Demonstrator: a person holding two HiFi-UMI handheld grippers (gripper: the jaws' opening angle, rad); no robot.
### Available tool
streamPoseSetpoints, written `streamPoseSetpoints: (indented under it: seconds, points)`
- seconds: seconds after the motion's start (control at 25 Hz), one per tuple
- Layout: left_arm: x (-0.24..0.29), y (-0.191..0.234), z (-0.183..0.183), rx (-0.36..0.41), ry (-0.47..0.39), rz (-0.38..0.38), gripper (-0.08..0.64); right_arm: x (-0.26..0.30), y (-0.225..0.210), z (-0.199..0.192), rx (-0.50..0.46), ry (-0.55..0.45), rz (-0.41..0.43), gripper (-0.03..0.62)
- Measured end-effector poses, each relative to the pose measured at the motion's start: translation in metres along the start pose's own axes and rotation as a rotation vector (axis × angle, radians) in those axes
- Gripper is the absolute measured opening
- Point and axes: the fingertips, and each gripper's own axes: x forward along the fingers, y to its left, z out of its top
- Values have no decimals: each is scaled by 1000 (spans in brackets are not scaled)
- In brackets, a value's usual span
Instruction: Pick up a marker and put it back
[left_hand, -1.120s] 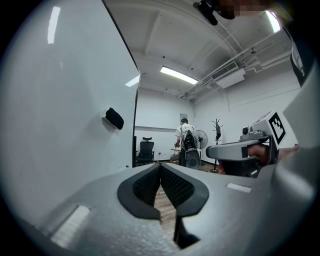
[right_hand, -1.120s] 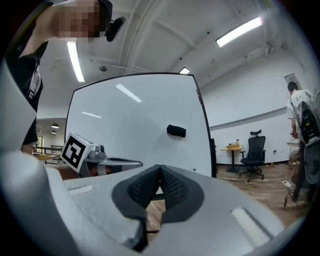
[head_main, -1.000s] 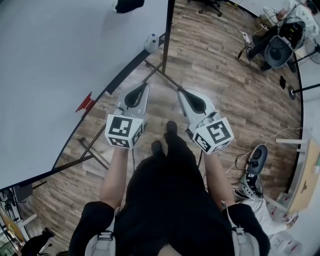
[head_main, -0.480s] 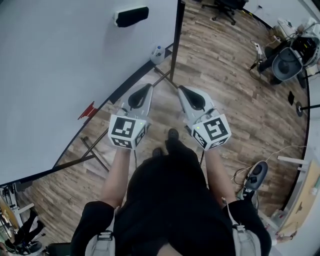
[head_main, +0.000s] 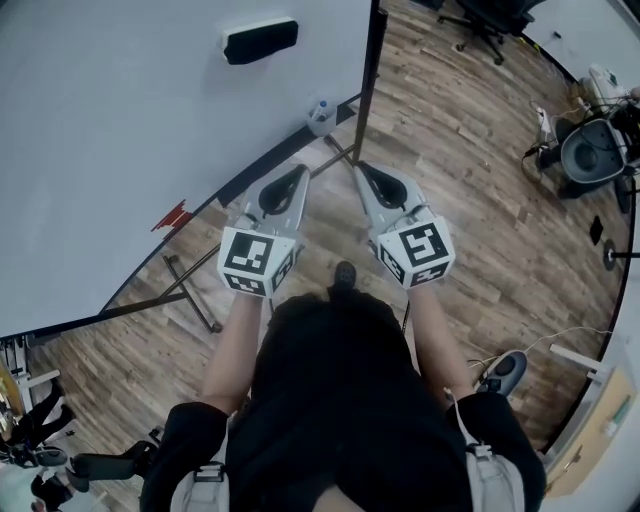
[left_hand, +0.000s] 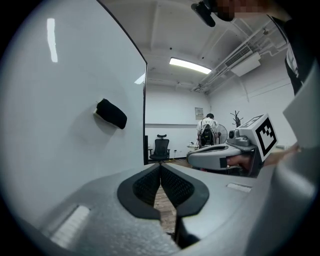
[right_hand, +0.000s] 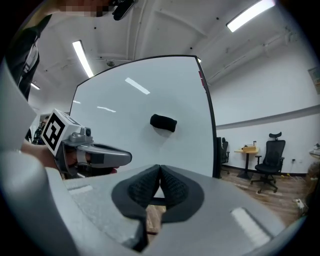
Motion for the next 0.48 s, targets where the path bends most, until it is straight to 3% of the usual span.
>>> streamPoseSetpoints:
  seconds: [0.28,0.48]
  points:
    - [16,7,-7,-12,25,66,11,19,-31,-22,17,65,20,3]
    - [24,17,-17,-26,39,86,11,33,-40,-40,33,104,22,38]
